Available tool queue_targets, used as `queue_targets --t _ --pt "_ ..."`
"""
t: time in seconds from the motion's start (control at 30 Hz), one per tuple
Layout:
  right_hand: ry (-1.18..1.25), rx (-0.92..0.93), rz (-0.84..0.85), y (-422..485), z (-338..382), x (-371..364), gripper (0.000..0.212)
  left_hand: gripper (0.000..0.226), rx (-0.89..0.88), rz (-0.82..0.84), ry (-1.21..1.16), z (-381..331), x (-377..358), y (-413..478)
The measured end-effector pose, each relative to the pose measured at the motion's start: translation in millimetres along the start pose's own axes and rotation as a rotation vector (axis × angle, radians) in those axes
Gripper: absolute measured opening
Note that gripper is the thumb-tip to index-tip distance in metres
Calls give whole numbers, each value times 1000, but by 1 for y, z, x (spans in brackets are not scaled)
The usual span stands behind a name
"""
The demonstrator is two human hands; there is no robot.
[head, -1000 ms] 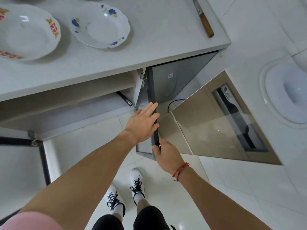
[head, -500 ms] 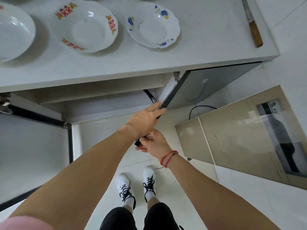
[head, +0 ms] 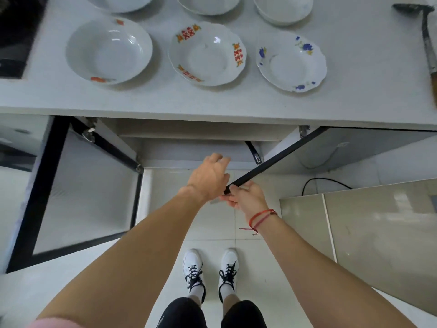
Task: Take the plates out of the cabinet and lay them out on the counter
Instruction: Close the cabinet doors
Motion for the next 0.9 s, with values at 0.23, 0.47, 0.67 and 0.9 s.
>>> queue_targets --t 0.23,0.47,0.67,0.9 --pt "-52 17 -45 1 1 -10 13 49 282 -166 -15 79 24 -68" --pt "-46 42 -86 3 4 -15 9 49 641 -270 -2 168 36 -162" --pt "-58 52 -95 -3 11 -20 16 49 919 -346 50 231 53 -238" --pt "-65 70 -105 2 8 -20 17 74 1067 -277 -18 263 47 -271"
Point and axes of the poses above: each hand's wrist, its own y-axis towards the middle knuckle, its own x-axis out of the back of the hand, z = x × y, the point moved 6 cm from there along y, towards the middle knuckle, and after that the axes turned 6 degrees about z, right-handed, at the moved point
